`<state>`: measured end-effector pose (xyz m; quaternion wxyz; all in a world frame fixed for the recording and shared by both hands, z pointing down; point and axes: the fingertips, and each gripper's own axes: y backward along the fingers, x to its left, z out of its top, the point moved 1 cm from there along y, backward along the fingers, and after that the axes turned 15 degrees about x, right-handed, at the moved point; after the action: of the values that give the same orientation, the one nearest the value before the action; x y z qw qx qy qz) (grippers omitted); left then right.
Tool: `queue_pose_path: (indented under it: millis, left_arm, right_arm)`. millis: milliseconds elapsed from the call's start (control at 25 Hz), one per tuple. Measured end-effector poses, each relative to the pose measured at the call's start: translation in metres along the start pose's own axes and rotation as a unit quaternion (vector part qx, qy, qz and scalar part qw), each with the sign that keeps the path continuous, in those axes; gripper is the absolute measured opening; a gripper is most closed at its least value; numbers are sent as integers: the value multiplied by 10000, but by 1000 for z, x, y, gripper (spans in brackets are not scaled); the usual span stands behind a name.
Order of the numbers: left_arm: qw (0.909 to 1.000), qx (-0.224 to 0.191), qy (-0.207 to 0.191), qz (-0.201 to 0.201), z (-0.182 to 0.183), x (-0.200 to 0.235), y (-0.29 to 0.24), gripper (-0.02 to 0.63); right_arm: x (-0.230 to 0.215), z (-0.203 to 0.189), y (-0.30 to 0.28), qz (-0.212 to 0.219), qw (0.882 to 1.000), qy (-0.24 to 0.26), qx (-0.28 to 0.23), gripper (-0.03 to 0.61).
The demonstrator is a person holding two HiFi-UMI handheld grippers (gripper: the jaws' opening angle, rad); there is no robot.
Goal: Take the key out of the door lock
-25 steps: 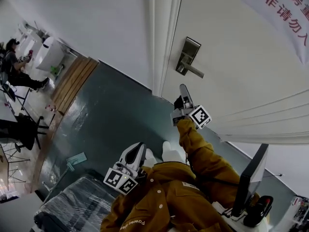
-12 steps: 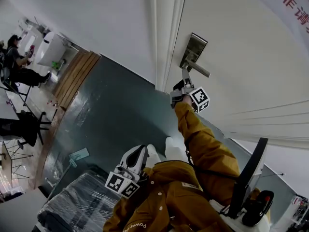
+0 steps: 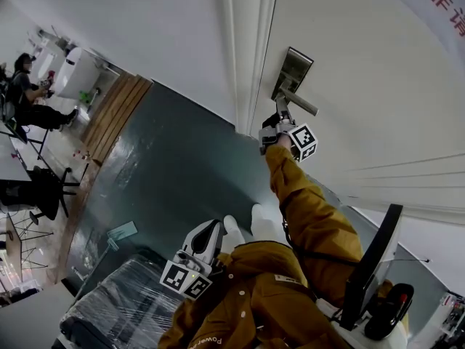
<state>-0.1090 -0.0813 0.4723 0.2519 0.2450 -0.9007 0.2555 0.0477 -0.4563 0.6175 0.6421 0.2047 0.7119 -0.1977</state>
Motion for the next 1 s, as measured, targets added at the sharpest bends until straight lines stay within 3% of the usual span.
queue_pose_path:
  millis: [360, 480, 760, 1000]
  left_arm:
    - [10000, 41, 44, -65, 5, 2, -13, -2]
    - [9999, -27, -55, -134, 16, 6, -29, -2]
    - [9980, -64, -351, -514, 44, -13, -66, -2]
    - [9978, -48, -372, -540, 44, -17, -71, -2]
  right_arm:
    - [-8, 4, -7, 226, 9996, -172, 5, 88]
    - [-5, 4, -7, 297, 9994, -178, -15, 36]
    - [-3, 2, -4, 382, 9985, -383, -109, 28]
    - [-4, 2, -4, 429, 9977, -491, -158, 28]
